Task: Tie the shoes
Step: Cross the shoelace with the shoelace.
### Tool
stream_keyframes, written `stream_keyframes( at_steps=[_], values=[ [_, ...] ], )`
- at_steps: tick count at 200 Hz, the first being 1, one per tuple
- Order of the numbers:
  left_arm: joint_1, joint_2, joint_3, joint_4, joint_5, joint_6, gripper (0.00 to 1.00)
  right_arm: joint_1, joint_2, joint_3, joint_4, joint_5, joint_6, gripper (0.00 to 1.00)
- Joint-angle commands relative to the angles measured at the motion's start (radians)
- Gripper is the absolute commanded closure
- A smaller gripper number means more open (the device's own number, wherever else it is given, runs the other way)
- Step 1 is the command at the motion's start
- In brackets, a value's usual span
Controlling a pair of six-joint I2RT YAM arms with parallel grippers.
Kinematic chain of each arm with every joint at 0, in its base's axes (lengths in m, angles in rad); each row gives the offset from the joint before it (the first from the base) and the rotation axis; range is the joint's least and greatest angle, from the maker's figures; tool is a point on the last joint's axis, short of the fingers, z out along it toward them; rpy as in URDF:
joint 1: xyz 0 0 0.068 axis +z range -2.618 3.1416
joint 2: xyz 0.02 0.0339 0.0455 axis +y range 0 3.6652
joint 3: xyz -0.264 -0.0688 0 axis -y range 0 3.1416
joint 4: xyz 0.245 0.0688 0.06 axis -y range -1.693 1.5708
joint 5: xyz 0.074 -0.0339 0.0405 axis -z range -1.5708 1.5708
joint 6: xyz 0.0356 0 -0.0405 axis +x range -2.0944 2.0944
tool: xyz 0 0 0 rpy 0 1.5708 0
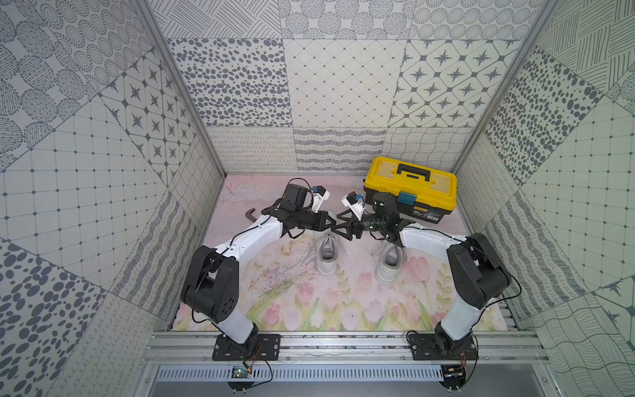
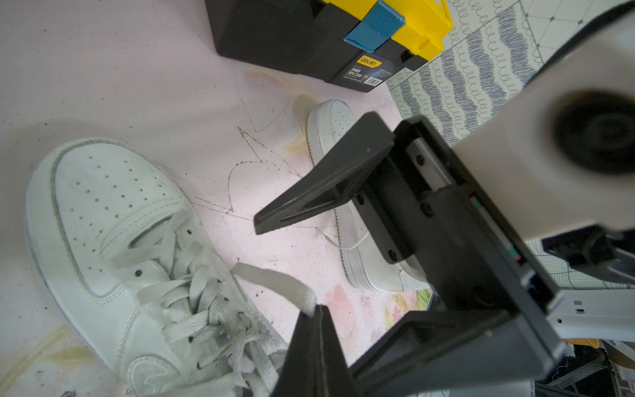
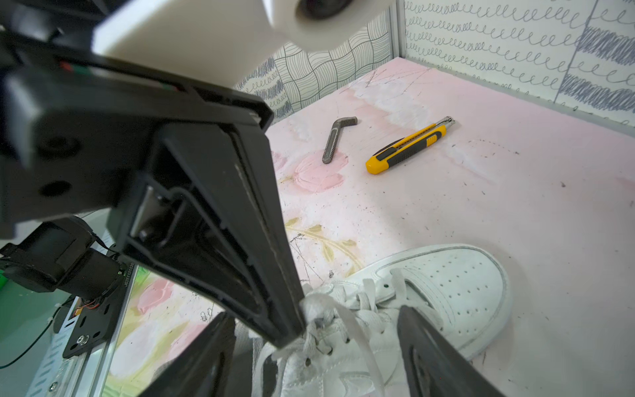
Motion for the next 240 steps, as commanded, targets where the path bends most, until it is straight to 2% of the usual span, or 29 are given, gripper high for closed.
stream_keyframes(
  at_steps=[1,24,61,102,149,171,180,208,221,240],
  values=[
    [0.002,-0.011,0.005,0.013,0.035,0.007,1.0,0.007,0.036,-0.008,0.102,-0.065,0.006,0.22],
    [0.002,-0.012,0.005,0.016,0.04,0.005,1.0,0.016,0.059,-0.016,0.126,-0.08,0.02,0.24],
    [0.003,-0.016,0.007,0.012,0.024,0.004,1.0,0.018,0.041,-0.048,0.154,-0.058,0.042,0.37],
    [0.006,-0.016,0.004,0.011,0.011,-0.002,1.0,0.017,0.034,-0.051,0.123,-0.052,0.048,0.62],
    [0.009,-0.019,0.004,0.005,0.0,-0.005,1.0,0.019,0.019,-0.054,0.111,-0.034,0.053,0.83],
    [0.009,-0.021,0.004,0.001,-0.008,-0.002,1.0,0.02,0.014,-0.051,0.098,-0.025,0.049,1.0],
    [0.011,-0.024,0.004,-0.003,-0.014,-0.002,1.0,0.021,0.011,-0.05,0.085,-0.018,0.041,1.0],
    [0.019,-0.051,-0.011,-0.005,-0.037,0.004,0.65,0.027,-0.005,-0.053,0.028,0.022,0.002,1.0],
    [0.026,-0.078,-0.027,-0.015,-0.06,0.007,0.54,0.03,-0.016,-0.057,0.005,0.039,-0.017,1.0],
    [0.045,-0.111,-0.064,-0.029,-0.085,0.002,0.47,0.035,-0.028,-0.056,-0.038,0.063,-0.046,1.0]
  ],
)
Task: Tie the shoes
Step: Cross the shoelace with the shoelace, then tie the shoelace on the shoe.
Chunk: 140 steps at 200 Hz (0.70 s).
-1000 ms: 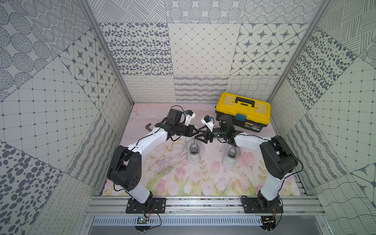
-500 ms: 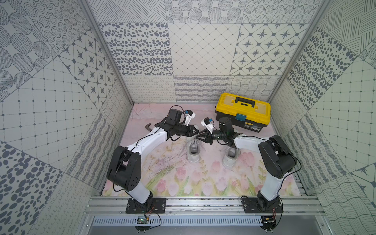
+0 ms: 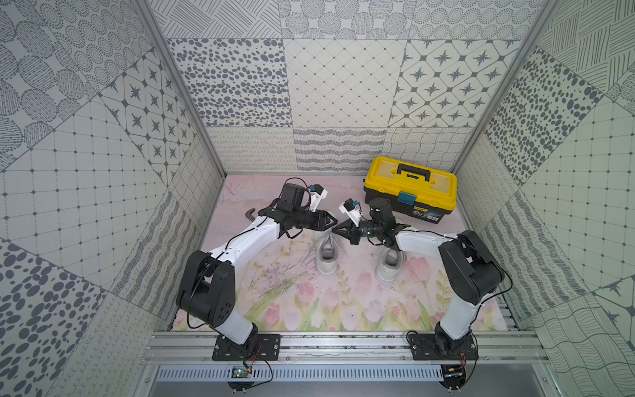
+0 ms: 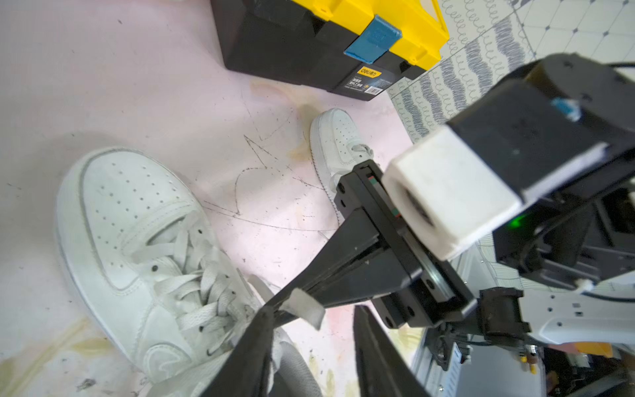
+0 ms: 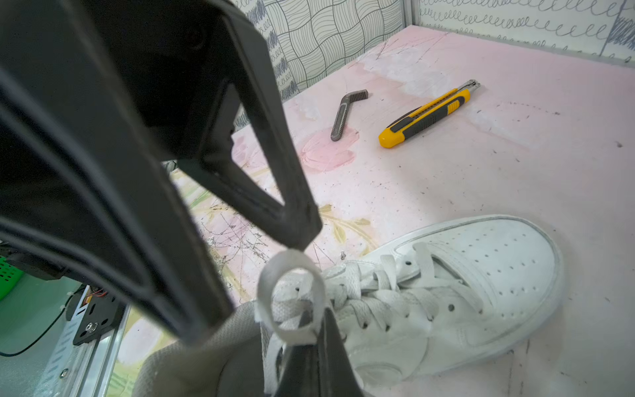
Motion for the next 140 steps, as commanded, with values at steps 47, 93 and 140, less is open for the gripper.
stream_keyframes(
  at_steps=[47,93,140],
  values=[
    [0.044,0.001,-0.087,-0.067,-0.007,-0.051,0.52,0.027,-0.056,-0.02,-0.089,0.081,-0.088,1.0],
    [0.044,0.066,-0.082,-0.042,0.019,-0.09,0.65,0.038,-0.067,-0.032,-0.094,0.099,-0.089,1.0],
    [0.043,0.07,-0.099,-0.005,0.065,-0.121,0.66,0.046,-0.071,-0.043,-0.088,0.107,-0.089,1.0]
  ],
)
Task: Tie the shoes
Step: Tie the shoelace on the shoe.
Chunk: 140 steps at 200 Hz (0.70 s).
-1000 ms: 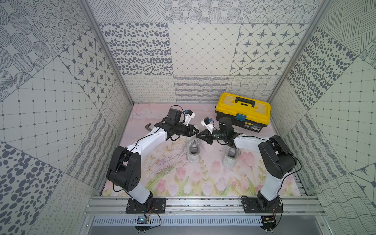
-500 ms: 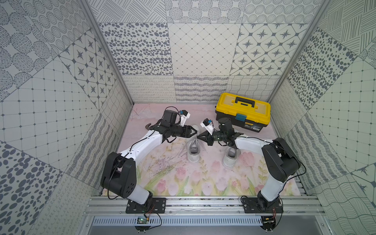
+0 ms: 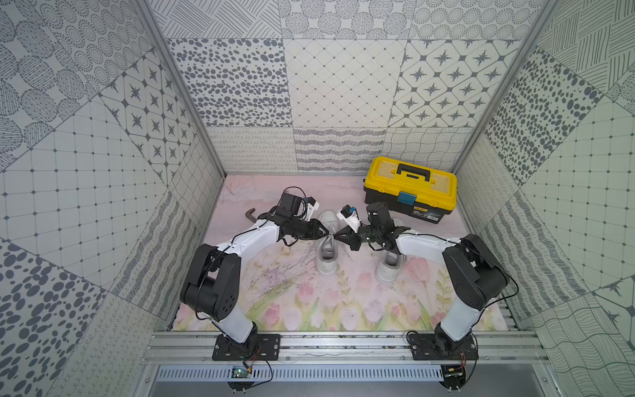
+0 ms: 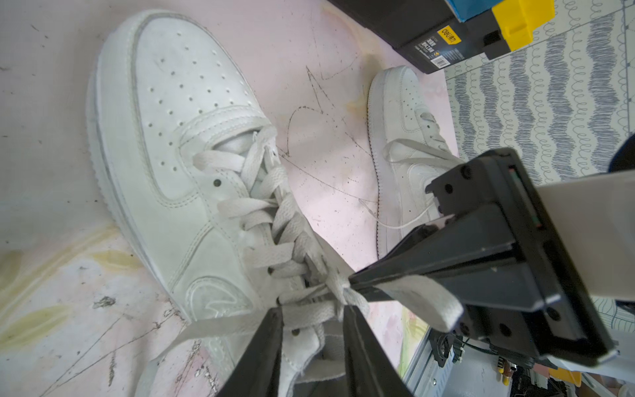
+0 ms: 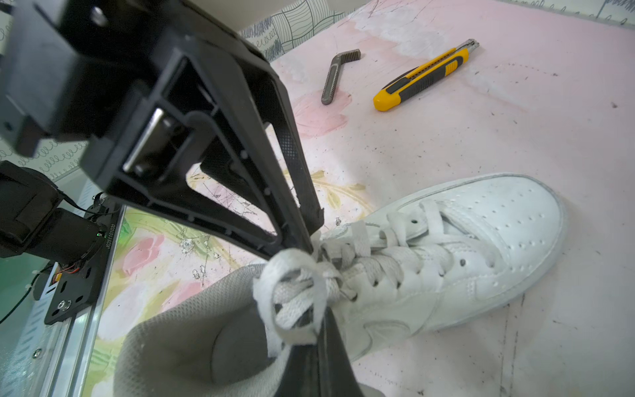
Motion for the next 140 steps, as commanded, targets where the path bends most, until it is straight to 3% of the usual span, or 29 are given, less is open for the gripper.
stream_keyframes(
  at_steps=[1,69,140],
  values=[
    [0.003,0.003,-0.01,0.025,0.072,-0.041,0.66,0.008,-0.031,-0.017,0.02,0.01,-0.013,1.0],
    [-0.003,-0.015,-0.032,0.074,0.106,-0.075,0.66,0.022,-0.022,-0.007,0.02,0.023,-0.013,1.0],
    [-0.018,-0.023,-0.023,0.082,0.113,-0.077,0.67,0.022,-0.03,-0.004,0.017,0.026,-0.011,0.87]
  ],
)
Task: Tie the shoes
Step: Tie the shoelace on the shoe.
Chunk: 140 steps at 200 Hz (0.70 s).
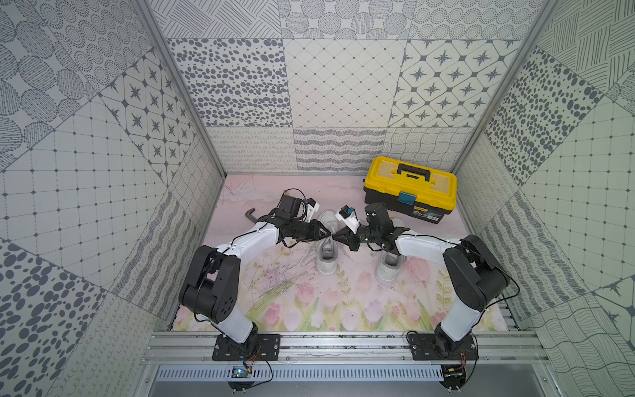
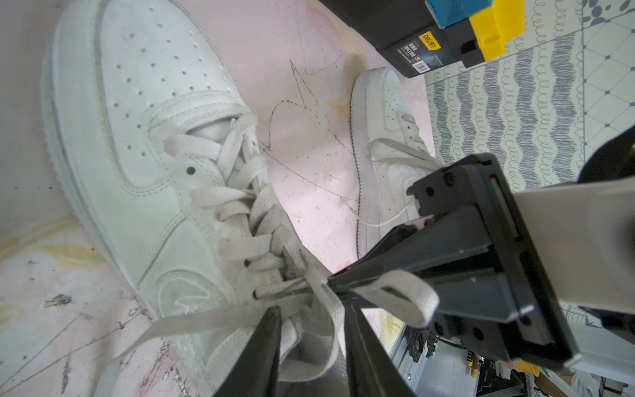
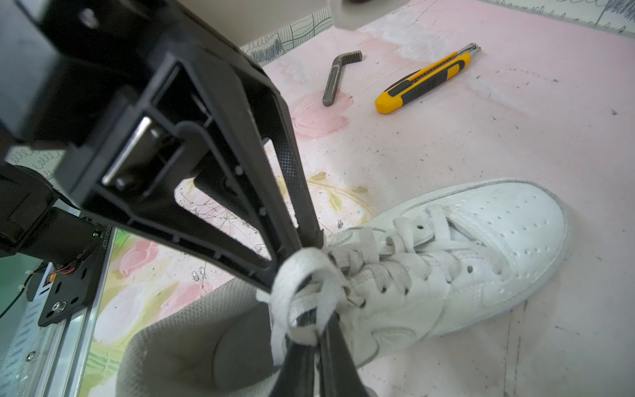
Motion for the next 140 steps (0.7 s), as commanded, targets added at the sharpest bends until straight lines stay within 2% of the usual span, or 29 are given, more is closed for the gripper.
stream_keyframes(
  at_steps=[1,31,101,140],
  values=[
    [-0.01,-0.004,0.01,0.032,0.058,-0.007,0.67,0.007,-0.025,-0.004,0.018,0.005,-0.006,0.87],
    [-0.013,0.017,0.026,0.011,0.042,0.008,0.73,0.007,-0.028,-0.004,0.019,0.004,-0.004,0.83],
    [-0.013,0.016,0.033,0.001,0.033,0.02,0.95,0.005,-0.048,-0.011,0.002,0.017,-0.017,0.79],
    [-0.012,0.009,0.031,0.001,0.025,0.026,1.0,-0.003,-0.074,-0.028,0.006,0.018,-0.019,0.73]
  ],
)
